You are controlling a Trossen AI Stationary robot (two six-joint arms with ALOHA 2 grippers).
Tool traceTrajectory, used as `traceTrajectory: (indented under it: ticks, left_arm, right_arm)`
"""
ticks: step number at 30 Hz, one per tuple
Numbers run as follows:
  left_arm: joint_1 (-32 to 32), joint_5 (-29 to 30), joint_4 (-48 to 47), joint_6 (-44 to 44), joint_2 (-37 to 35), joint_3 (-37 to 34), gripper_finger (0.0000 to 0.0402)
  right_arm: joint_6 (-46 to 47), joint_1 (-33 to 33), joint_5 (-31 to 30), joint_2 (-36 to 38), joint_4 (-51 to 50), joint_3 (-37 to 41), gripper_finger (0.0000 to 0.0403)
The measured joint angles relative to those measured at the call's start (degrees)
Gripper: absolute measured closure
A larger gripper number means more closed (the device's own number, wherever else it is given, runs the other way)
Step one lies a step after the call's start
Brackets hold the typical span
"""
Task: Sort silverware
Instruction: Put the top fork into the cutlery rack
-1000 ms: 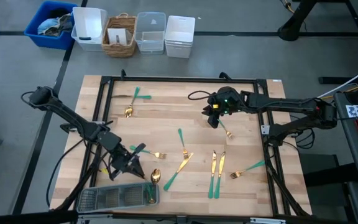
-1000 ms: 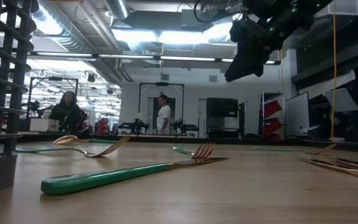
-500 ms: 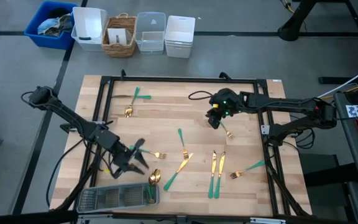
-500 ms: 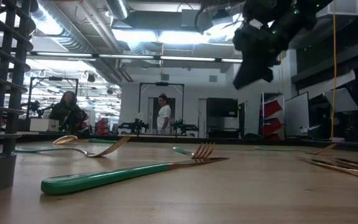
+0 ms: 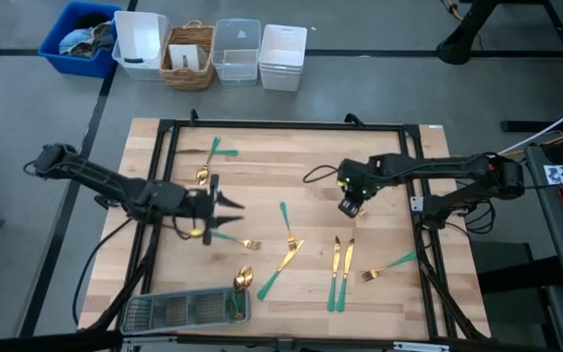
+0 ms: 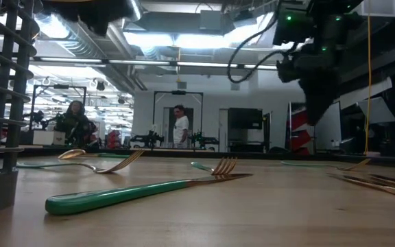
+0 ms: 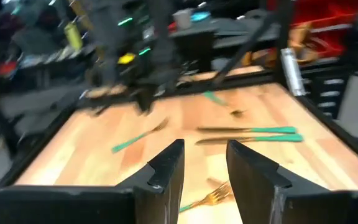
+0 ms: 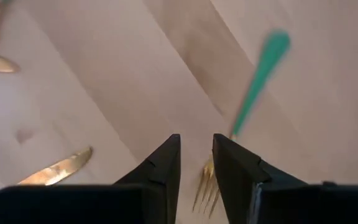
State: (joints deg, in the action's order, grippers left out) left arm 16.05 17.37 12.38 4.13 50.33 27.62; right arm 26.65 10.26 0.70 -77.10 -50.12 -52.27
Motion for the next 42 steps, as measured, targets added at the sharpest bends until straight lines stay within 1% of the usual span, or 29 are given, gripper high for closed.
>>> traceTrajectory:
  ticks: [3,5,8,10,12,14,16,19,21,25,29,32,36,42]
  left_arm:
    - [-4.2,0.0,-1.9,-4.0,0.0,0.0,0.0290]
    - [-6.6,-0.1,-3.1,-6.2,0.1,0.0,0.0290]
    - [-9.7,-0.2,-5.5,-8.7,0.1,0.0,0.0290]
    - [-11.3,-0.2,-6.5,-9.8,0.1,0.0,0.0290]
    - [-12.6,-0.2,-7.5,-10.1,0.1,0.0,0.0290]
    - [-13.6,-0.2,-8.1,-10.0,0.1,0.0,0.0290]
    - [-14.6,-0.2,-8.5,-10.0,0.1,0.0,0.0290]
    - [-15.7,-0.2,-8.9,-10.0,0.1,0.0,0.0290]
    - [-16.2,-0.2,-8.8,-10.1,0.1,0.0,0.0290]
    - [-16.6,-0.2,-8.8,-10.2,0.1,0.0,0.0290]
    - [-16.6,-0.5,-8.8,-10.2,0.1,0.0,0.0290]
    - [-16.6,-0.7,-8.9,-10.2,0.1,0.0,0.0290]
    - [-16.6,-0.7,-8.8,-10.6,0.1,0.0,0.0290]
    - [-16.6,-0.7,-8.8,-11.6,0.1,0.0,0.0290]
  right_arm:
    - [7.3,-1.6,-1.7,0.0,-5.6,0.0,0.0306]
    - [11.5,-2.5,-1.7,0.0,-8.5,0.4,0.0306]
    - [16.4,-3.7,-1.8,0.1,-8.6,2.7,0.0306]
    - [17.0,-4.5,-1.8,0.1,-7.7,4.7,0.0306]
    - [16.3,-5.6,-2.0,0.1,-5.4,6.9,0.0306]
    - [14.4,-7.4,-3.6,0.1,-3.4,8.5,0.0306]
    - [11.6,-9.7,-6.7,0.1,-2.2,9.3,0.0306]
    - [7.7,-13.6,-13.0,0.1,-2.3,9.5,0.0306]
    - [5.4,-16.4,-15.8,0.1,-2.4,9.6,0.0306]
    - [0.1,-22.2,-17.2,0.1,-2.2,9.6,0.0306]
    - [-0.1,-27.6,-18.8,0.1,-2.3,9.6,0.0306]
    - [-0.2,-31.1,-21.3,0.1,-2.3,9.6,0.0306]
    - [-0.2,-34.6,-24.6,0.1,-2.3,9.6,0.0306]
    - [-0.2,-38.0,-24.7,-2.4,-2.4,9.6,0.0306]
